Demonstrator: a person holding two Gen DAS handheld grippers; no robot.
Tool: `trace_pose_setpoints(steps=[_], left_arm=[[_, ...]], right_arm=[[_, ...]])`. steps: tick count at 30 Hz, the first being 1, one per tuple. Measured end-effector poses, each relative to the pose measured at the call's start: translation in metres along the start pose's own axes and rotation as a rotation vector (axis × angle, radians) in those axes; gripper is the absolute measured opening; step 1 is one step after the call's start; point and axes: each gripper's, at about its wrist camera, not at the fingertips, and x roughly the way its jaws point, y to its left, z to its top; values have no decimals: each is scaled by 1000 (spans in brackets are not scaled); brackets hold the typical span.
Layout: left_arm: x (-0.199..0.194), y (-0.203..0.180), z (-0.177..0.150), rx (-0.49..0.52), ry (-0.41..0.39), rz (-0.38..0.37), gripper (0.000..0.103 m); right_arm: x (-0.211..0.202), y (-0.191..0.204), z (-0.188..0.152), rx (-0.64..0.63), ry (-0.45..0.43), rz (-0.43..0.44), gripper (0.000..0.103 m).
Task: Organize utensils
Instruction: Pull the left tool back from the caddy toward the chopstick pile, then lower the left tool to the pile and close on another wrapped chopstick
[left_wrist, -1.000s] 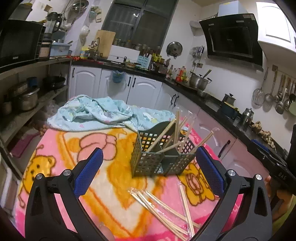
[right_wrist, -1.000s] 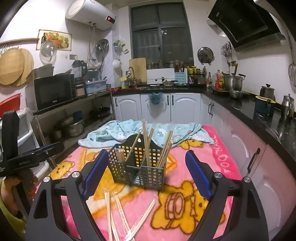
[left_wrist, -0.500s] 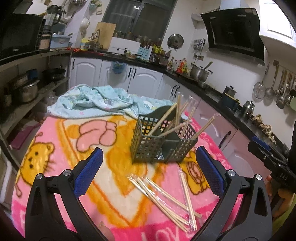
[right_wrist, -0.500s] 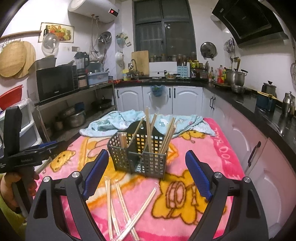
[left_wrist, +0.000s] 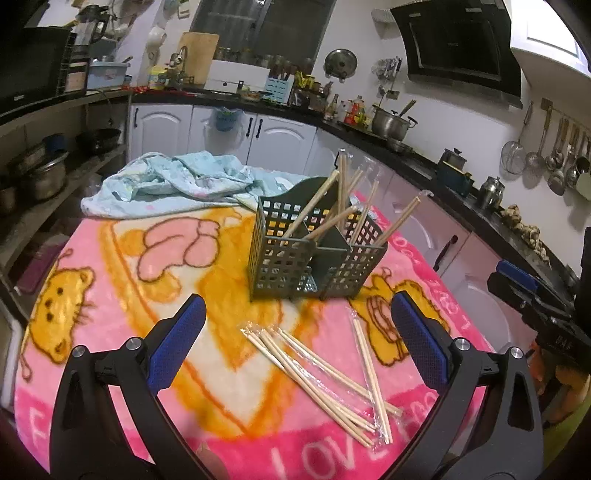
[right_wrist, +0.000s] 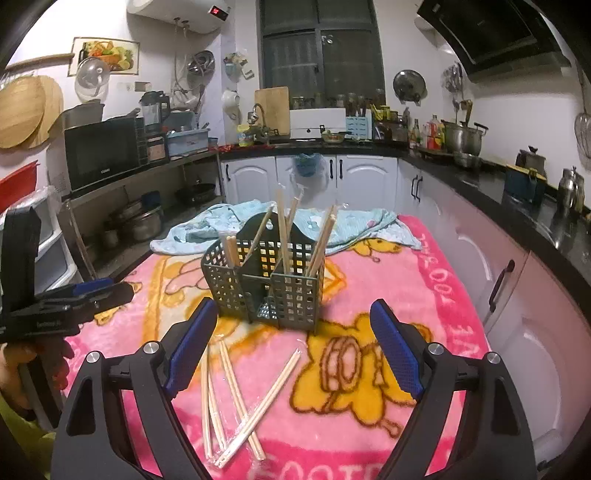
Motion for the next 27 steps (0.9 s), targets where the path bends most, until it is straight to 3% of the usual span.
trace_pose_setpoints(steps=[27], left_arm=[[28,-3,-25,6,108,-27,92]], right_arm=[[23,-25,-17,34,58,-46,82]])
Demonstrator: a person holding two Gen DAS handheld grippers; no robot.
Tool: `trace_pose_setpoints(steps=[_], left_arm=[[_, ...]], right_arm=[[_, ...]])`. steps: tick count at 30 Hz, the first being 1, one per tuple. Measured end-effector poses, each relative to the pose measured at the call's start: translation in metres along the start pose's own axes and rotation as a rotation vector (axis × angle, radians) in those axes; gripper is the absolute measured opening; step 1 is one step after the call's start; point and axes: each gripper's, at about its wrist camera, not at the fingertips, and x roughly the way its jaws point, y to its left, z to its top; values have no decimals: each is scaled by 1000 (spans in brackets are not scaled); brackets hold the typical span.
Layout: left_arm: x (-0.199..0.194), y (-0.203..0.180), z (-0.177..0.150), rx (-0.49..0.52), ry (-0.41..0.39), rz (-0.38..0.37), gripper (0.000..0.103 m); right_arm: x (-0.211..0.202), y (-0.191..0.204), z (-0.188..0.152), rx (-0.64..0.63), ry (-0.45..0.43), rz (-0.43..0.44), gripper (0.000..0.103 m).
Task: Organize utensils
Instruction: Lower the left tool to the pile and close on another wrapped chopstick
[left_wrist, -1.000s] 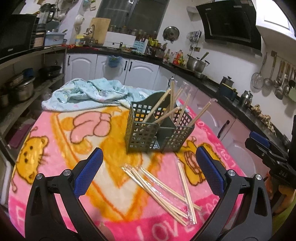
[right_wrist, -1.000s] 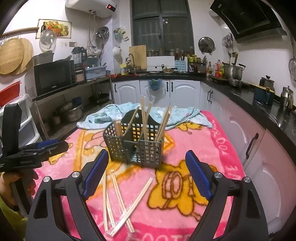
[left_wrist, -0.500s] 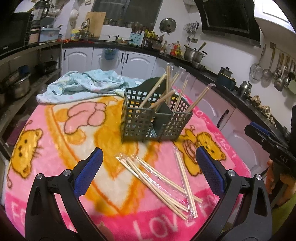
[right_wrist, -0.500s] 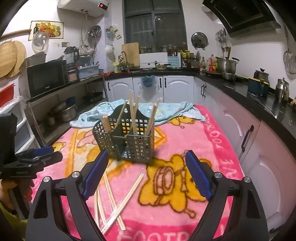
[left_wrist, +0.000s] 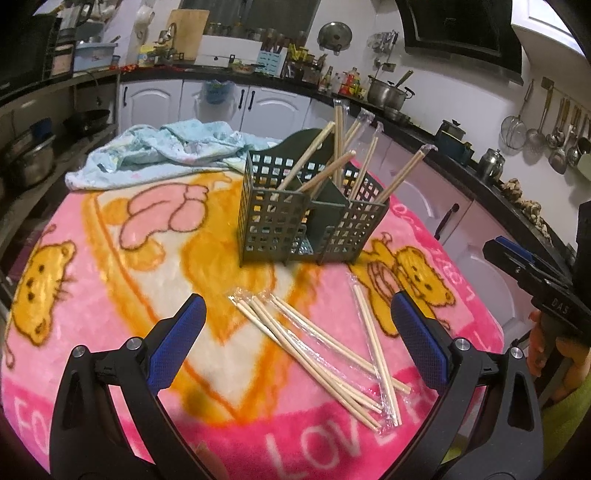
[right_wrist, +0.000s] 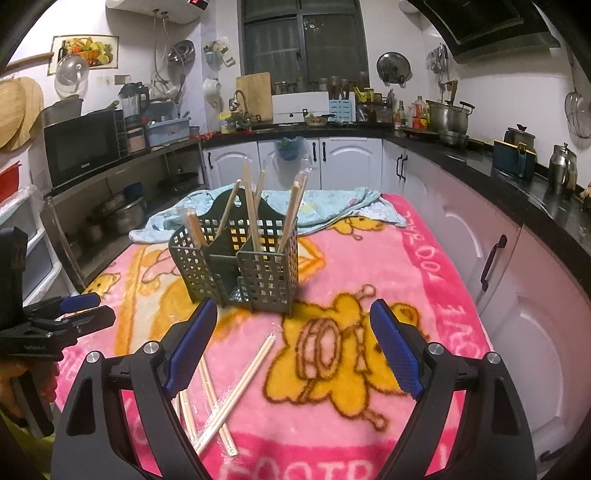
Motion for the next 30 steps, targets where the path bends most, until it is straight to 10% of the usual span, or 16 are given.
trace_pose_setpoints(steps=[17,30], left_arm=[[50,19,-20,-84,178,-32,44],[94,33,-9,-151,260,-3,37]], right_arm=[[44,-3,-19,-10,118,8,82],[94,5,-33,-21,245,38,70]])
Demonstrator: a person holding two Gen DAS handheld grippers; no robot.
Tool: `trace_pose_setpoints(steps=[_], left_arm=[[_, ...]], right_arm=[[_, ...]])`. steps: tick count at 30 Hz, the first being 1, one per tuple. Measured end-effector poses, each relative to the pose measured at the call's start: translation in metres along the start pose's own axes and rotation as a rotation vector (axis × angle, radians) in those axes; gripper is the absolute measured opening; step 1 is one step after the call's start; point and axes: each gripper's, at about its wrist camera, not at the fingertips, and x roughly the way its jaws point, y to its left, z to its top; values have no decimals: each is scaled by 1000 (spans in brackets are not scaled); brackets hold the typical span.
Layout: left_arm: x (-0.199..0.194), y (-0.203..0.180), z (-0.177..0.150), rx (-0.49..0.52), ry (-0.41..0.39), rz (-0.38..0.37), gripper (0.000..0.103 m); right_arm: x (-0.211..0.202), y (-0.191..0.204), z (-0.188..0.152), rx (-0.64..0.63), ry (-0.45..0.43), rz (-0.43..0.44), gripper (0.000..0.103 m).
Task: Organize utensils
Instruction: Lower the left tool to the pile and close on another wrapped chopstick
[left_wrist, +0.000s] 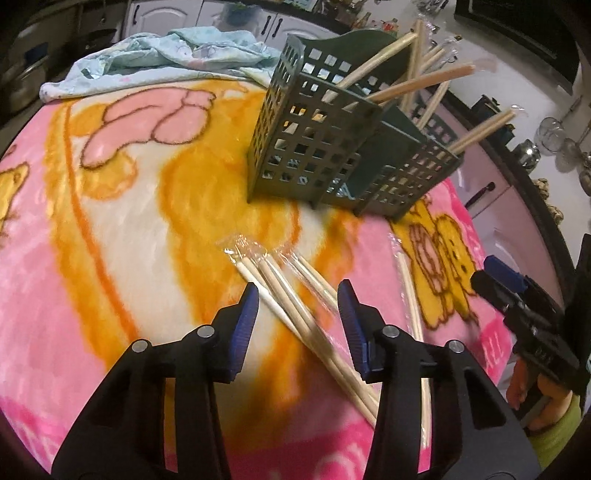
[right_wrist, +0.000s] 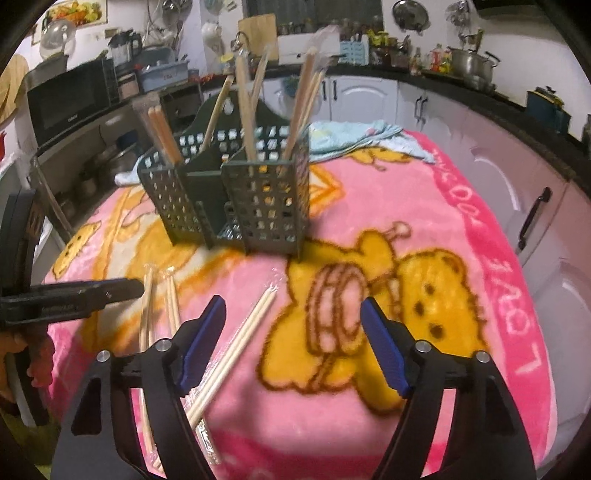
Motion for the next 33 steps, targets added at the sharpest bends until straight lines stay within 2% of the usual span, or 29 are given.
trace_pose_setpoints(steps=[10,16,20,23,25,29,33], left_arm=[[19,12,11,-35,30,73,37],[21,16,12,-30,36,64,35],[21,23,12,-40,38,46,27],[19,28,12,-54,39,29,22],[17,33,12,-66,38,16,18],[15,43,13,-88,43,-2,10],[12,50,14,-105,36,-28,9]], right_arm=[[51,13,5,20,137,40,57],[77,14,10,64,213,46,50],[86,8,16,107,245,48,42],[89,2,18,134,249,42,30],[88,0,18,140,245,43,16],[82,-3,18,154,230,65,8],[70,-2,20,149,195,87,6]])
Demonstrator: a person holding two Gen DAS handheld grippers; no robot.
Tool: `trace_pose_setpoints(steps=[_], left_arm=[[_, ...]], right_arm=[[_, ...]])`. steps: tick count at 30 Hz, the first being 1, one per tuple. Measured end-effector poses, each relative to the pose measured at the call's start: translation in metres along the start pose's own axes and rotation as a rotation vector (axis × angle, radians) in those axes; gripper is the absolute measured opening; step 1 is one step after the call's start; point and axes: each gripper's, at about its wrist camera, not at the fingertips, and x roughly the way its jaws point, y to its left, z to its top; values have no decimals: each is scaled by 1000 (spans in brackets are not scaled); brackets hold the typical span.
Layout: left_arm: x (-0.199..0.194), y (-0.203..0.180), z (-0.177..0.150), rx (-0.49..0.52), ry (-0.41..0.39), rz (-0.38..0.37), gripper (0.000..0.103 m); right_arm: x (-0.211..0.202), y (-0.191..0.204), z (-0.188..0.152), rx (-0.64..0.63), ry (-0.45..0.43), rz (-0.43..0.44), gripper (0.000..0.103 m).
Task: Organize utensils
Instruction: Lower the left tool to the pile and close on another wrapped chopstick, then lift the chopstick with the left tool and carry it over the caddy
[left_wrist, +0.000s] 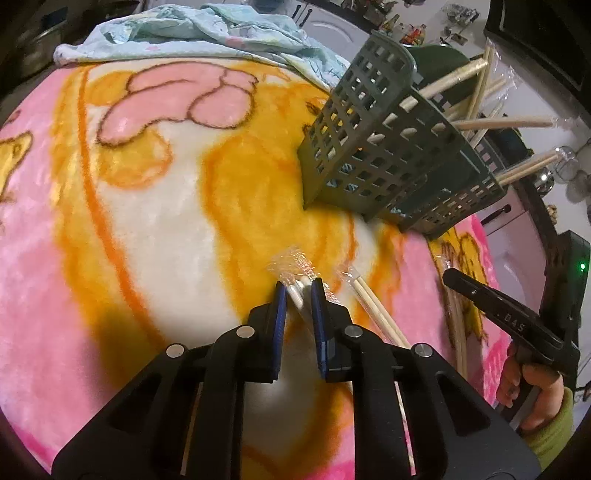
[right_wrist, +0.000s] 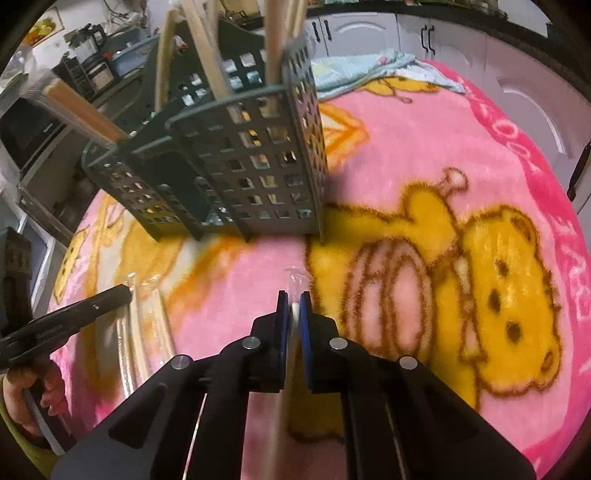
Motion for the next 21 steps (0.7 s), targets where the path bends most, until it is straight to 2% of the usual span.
trace_pose_setpoints(steps=[10,15,21], left_arm=[[-26,7,-1,20,-67,-9,8],[-49,-7,-3,73,-124,-20,7],[-70,-36,-6,130,-188,-50,6]], right_arm=[[-39,4,-2,-35,-92,28,6],[-64,12,-4,-76,-140,34,6],[-104,32,-7,-144,-237,43,6]])
